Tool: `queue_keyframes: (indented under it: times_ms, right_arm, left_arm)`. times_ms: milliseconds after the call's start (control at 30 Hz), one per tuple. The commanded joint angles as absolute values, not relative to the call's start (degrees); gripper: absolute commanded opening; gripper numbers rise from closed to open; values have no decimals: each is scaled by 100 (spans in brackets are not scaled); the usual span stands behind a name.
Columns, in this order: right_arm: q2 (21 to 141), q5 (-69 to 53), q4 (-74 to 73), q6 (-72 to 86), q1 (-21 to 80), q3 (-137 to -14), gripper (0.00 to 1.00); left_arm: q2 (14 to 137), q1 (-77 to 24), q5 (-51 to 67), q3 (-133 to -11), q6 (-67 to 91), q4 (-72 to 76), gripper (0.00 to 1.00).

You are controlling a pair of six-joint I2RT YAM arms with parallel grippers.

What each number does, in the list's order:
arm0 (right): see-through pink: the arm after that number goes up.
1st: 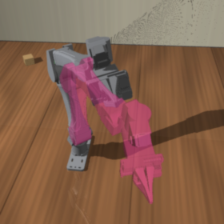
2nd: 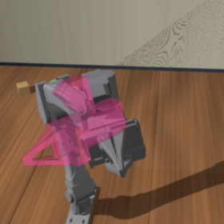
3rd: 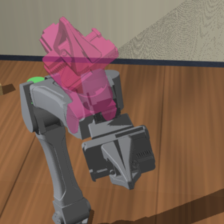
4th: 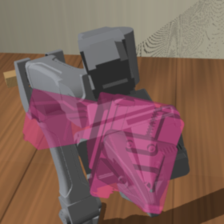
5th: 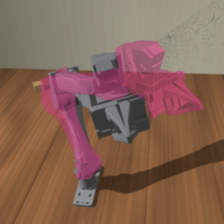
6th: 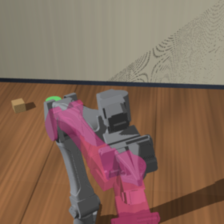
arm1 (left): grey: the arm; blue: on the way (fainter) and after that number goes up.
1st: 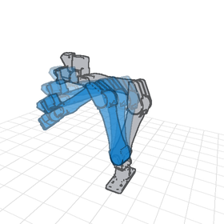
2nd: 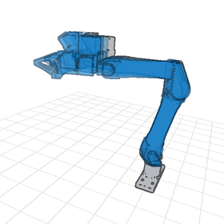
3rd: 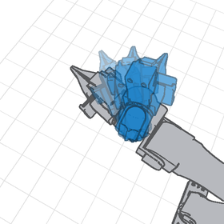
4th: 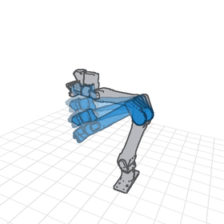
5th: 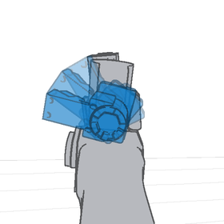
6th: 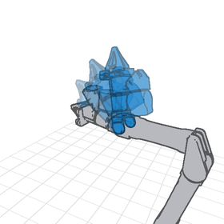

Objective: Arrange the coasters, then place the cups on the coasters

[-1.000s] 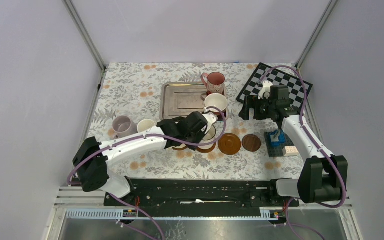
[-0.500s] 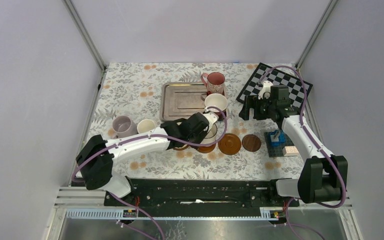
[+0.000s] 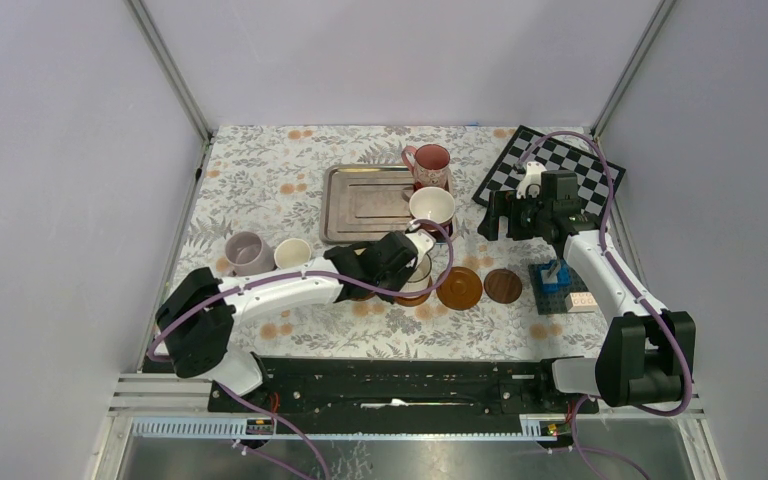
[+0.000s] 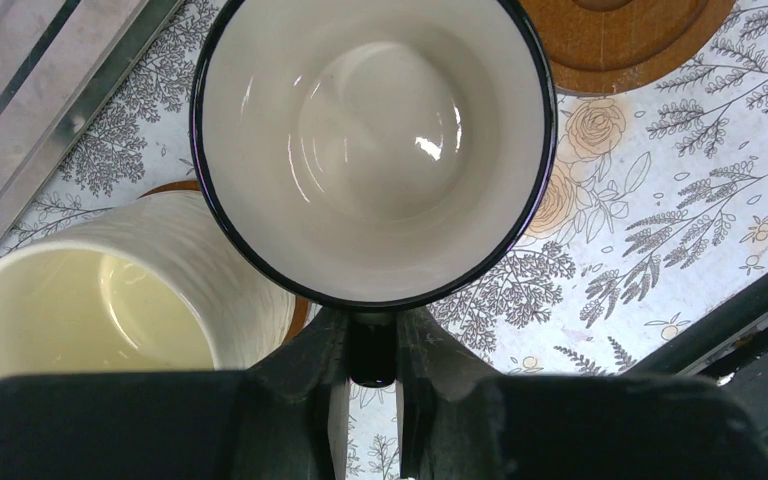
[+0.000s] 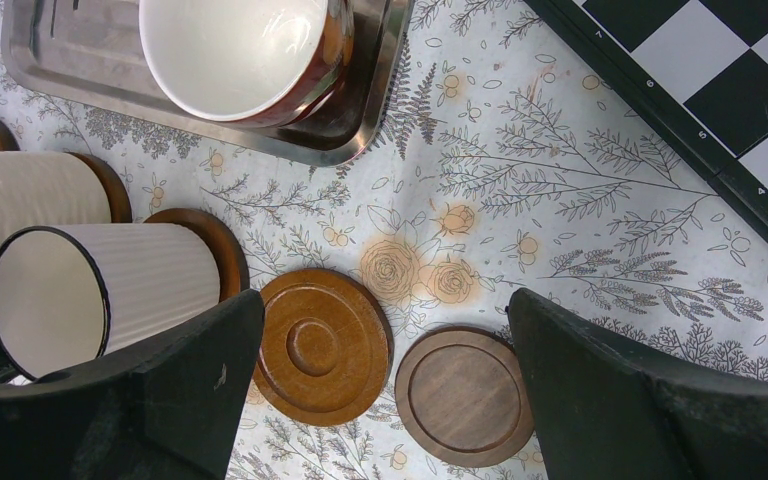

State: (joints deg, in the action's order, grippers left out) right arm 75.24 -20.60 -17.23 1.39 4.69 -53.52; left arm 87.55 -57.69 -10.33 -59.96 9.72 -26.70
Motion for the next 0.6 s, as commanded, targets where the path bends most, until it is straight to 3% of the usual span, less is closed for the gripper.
queue_keyframes:
  times_ms: [0,133,267,400,567]
  right_arm:
    - [7402,-2132,-1524,80,431,-5396,98]
    - [7407,-2135,-1529,79,431,-5382,98]
    - [7393,-2148,-1514,79,432,-5377,98]
    - [7395,-2207,-1536,31,431,-5394,98]
    - [7407,-2408,-1567,-141,435,-5403,98]
  left_arm:
    - [8737,-5775,-1029,-6101,950,-2053,12]
    - [8703,-5776,-948,-6062,920,-2114,24]
    - [8665,-5779,-967,-6066,905,-2232,30]
    - [8538,-5774,-819,-6189,921,-2432,55]
    - [8319,-5767,-464,-6467,642,-2811,74]
